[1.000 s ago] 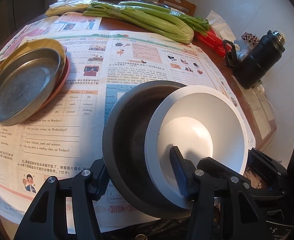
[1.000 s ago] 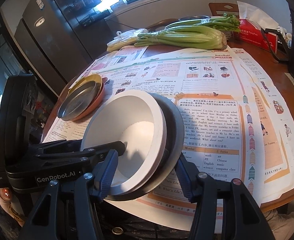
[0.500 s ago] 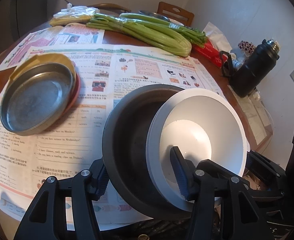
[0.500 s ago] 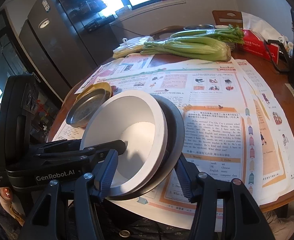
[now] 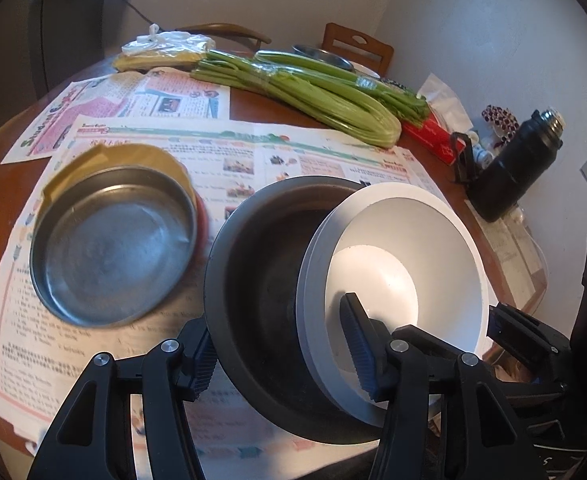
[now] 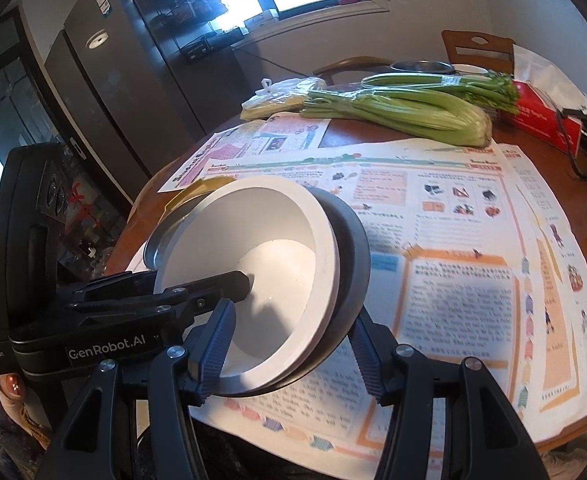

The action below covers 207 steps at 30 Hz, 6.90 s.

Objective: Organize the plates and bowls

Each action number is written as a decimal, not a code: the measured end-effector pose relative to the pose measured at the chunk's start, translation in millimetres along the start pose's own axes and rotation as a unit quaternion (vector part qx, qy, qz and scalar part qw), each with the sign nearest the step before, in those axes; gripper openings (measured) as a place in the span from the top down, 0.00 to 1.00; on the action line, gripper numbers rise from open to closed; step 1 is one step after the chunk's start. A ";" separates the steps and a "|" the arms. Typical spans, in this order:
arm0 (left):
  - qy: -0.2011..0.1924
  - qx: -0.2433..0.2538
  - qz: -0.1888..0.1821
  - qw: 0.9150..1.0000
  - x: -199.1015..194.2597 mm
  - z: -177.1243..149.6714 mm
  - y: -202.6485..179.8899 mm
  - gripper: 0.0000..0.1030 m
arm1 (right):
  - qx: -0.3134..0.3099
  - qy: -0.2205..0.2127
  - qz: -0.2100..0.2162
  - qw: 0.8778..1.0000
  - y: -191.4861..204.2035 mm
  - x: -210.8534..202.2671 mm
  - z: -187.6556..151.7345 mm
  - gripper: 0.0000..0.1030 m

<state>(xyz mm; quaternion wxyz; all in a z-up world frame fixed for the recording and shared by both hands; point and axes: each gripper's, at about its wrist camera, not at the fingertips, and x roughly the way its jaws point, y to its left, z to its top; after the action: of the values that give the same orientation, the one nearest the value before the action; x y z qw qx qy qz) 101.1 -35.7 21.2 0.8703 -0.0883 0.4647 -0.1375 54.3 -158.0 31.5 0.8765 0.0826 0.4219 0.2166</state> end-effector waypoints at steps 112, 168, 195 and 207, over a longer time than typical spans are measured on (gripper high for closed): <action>-0.058 -0.006 0.068 0.996 -20.3 49.1 142.0 0.42 | -0.034 0.048 -0.008 0.998 99.6 120.9 62.4 0.45; -0.123 -0.044 0.198 0.971 -54.3 -81.5 79.5 0.36 | -0.037 -0.051 -0.135 0.989 62.6 23.5 -47.9 0.44; -0.098 -0.023 0.193 0.976 -44.5 -107.2 67.9 0.36 | -0.047 -0.049 -0.099 0.993 87.7 19.3 -63.9 0.45; -0.095 -0.026 0.193 0.976 -44.3 -107.1 71.0 0.36 | -0.051 -0.039 -0.102 0.993 88.8 23.2 -64.8 0.45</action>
<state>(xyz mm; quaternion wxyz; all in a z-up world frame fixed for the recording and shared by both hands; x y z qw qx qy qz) -0.4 42.9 -23.2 0.9179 -0.0321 0.3918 0.0544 -10.8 -70.8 3.5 0.9130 0.0029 0.3818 0.1435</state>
